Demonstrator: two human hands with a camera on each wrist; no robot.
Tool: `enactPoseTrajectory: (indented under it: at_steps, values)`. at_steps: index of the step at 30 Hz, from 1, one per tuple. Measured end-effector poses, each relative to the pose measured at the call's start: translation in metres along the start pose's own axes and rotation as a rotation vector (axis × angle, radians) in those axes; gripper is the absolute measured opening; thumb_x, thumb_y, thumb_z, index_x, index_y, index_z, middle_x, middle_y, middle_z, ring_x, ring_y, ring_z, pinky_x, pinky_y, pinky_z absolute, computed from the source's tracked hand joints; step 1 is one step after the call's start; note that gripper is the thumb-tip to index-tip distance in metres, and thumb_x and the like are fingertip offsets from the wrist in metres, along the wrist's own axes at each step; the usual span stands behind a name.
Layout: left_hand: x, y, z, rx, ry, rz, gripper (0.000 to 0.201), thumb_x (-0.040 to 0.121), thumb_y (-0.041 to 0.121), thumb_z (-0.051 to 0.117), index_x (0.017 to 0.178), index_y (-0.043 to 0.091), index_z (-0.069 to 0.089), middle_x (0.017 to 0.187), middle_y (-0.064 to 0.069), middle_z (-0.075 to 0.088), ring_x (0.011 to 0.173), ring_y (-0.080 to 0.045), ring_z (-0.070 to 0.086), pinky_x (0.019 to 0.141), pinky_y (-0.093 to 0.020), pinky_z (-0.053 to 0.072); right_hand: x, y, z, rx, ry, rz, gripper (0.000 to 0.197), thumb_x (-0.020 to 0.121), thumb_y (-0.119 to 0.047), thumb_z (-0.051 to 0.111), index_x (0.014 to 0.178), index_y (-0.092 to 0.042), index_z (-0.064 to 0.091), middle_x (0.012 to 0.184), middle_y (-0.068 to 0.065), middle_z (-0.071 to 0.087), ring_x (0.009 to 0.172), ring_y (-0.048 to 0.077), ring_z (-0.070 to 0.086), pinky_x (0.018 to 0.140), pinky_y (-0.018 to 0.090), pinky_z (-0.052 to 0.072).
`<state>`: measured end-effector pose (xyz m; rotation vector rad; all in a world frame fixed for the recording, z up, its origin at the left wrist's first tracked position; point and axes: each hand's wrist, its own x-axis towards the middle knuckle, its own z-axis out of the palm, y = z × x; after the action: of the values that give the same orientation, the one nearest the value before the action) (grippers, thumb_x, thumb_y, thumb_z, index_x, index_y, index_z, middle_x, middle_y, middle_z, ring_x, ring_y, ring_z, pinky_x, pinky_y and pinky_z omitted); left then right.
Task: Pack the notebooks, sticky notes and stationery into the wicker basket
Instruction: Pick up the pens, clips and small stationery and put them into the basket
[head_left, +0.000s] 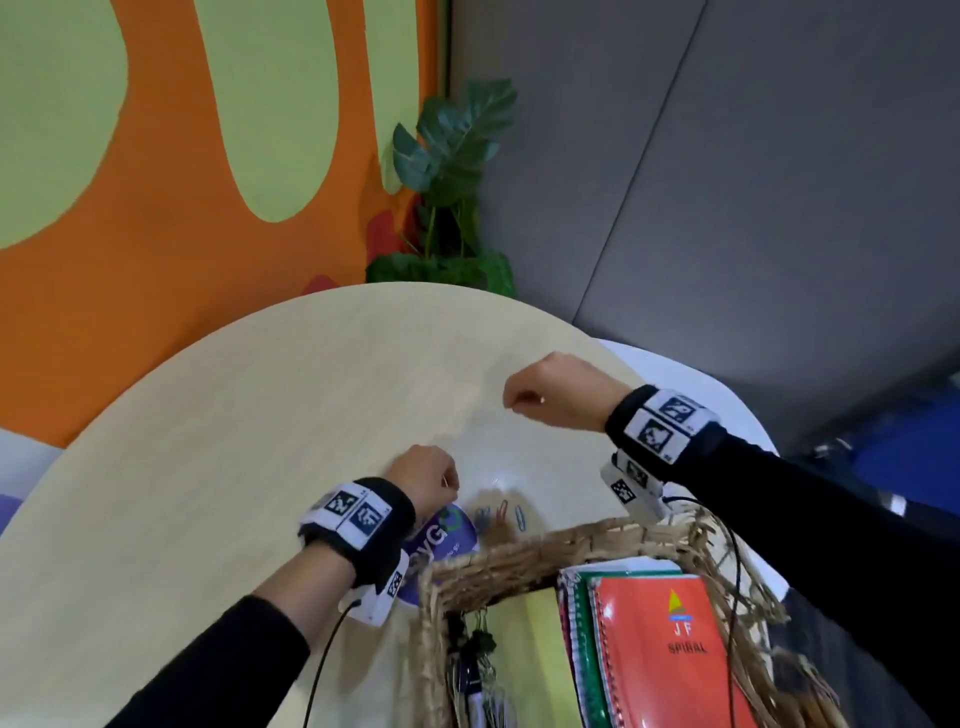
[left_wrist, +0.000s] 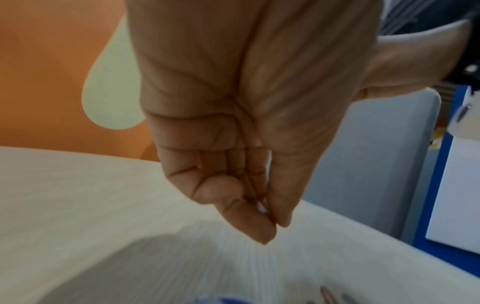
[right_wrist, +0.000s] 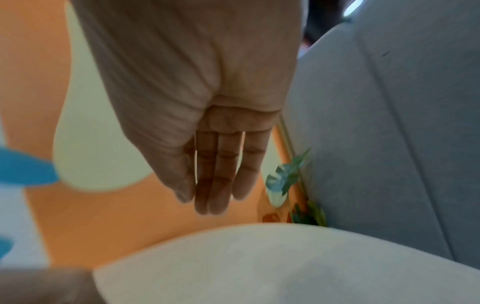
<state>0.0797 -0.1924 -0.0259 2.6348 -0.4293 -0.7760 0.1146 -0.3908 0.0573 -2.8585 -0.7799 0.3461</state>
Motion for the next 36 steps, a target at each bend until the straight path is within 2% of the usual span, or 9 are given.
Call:
enactPoseTrajectory:
  at_steps: [4,9,13,17,21,27,29,32,36]
  values:
    - [0.022,-0.006,0.027,-0.023,-0.047,-0.012,0.02,0.089,0.019,0.059,0.106,0.012,0.068,0.112,-0.004,0.068,0.102,-0.021,0.063,0.074,-0.02,0.039,0.028,0.009,0.035,-0.206,-0.285,-0.177,0.026,0.095,-0.016,0.045,0.11,-0.019,0.065,0.114,0.001,0.068,0.101,0.027,0.061,0.074,0.031,0.043]
    - [0.032,-0.009,0.046,-0.16,-0.044,0.008,0.022,0.076,0.014,0.072,0.097,0.014,0.066,0.083,0.002,0.064,0.082,-0.02,0.065,0.064,-0.025,0.044,0.037,0.012,0.074,-0.316,-0.537,-0.375,0.027,0.091,-0.012,0.05,0.111,-0.021,0.066,0.106,0.005,0.067,0.092,0.03,0.063,0.063,0.03,0.038]
    - [0.035,-0.009,0.051,-0.124,-0.041,0.037,0.034,0.068,0.025,0.079,0.096,0.017,0.061,0.084,0.005,0.054,0.077,-0.018,0.055,0.063,-0.026,0.039,0.033,0.012,0.102,-0.321,-0.602,-0.547,0.033,0.088,-0.014,0.058,0.121,-0.02,0.06,0.106,0.009,0.065,0.091,0.032,0.063,0.061,0.031,0.04]
    - [0.035,-0.009,0.053,-0.095,-0.051,0.06,0.035,0.066,0.028,0.08,0.082,0.022,0.049,0.085,0.005,0.05,0.077,-0.017,0.049,0.064,-0.026,0.035,0.03,0.013,0.116,-0.242,-0.584,-0.63,0.027,0.086,-0.015,0.062,0.112,-0.02,0.067,0.113,0.005,0.067,0.097,0.031,0.064,0.069,0.034,0.051]
    - [0.034,-0.009,0.053,-0.103,-0.036,0.074,0.035,0.068,0.027,0.079,0.094,0.017,0.057,0.086,0.006,0.05,0.078,-0.015,0.048,0.064,-0.025,0.033,0.03,0.013,0.121,-0.26,-0.603,-0.664,0.025,0.084,-0.015,0.065,0.109,-0.019,0.068,0.111,0.005,0.068,0.096,0.031,0.065,0.07,0.04,0.057]
    - [0.03,-0.008,0.054,-0.096,-0.041,0.089,0.038,0.074,0.026,0.076,0.107,0.016,0.059,0.103,-0.002,0.06,0.084,-0.015,0.05,0.07,-0.025,0.038,0.027,0.012,0.118,-0.33,-0.68,-0.638,0.022,0.087,-0.012,0.061,0.108,-0.012,0.067,0.117,0.006,0.065,0.102,0.03,0.062,0.072,0.038,0.055]
    - [0.03,-0.007,0.053,-0.09,-0.04,0.101,0.039,0.075,0.026,0.075,0.108,0.015,0.059,0.104,-0.004,0.061,0.089,-0.019,0.056,0.072,-0.028,0.042,0.028,0.013,0.111,-0.345,-0.679,-0.569,0.023,0.09,-0.013,0.057,0.112,-0.012,0.064,0.114,0.008,0.064,0.1,0.03,0.062,0.066,0.033,0.049]
    - [0.032,-0.008,0.054,-0.074,-0.033,0.117,0.036,0.075,0.025,0.075,0.106,0.013,0.062,0.1,-0.005,0.062,0.083,-0.018,0.055,0.069,-0.027,0.041,0.028,0.017,0.093,-0.334,-0.596,-0.437,0.02,0.092,-0.014,0.052,0.106,-0.011,0.065,0.105,0.009,0.062,0.092,0.028,0.061,0.061,0.03,0.039]
    - [0.033,-0.007,0.055,-0.057,-0.038,0.121,0.031,0.073,0.023,0.076,0.097,0.012,0.062,0.088,0.001,0.053,0.077,-0.017,0.049,0.065,-0.026,0.037,0.018,0.021,0.05,-0.202,-0.425,-0.203,0.015,0.088,-0.012,0.054,0.09,-0.017,0.068,0.101,0.0,0.06,0.087,0.024,0.059,0.062,0.03,0.038]
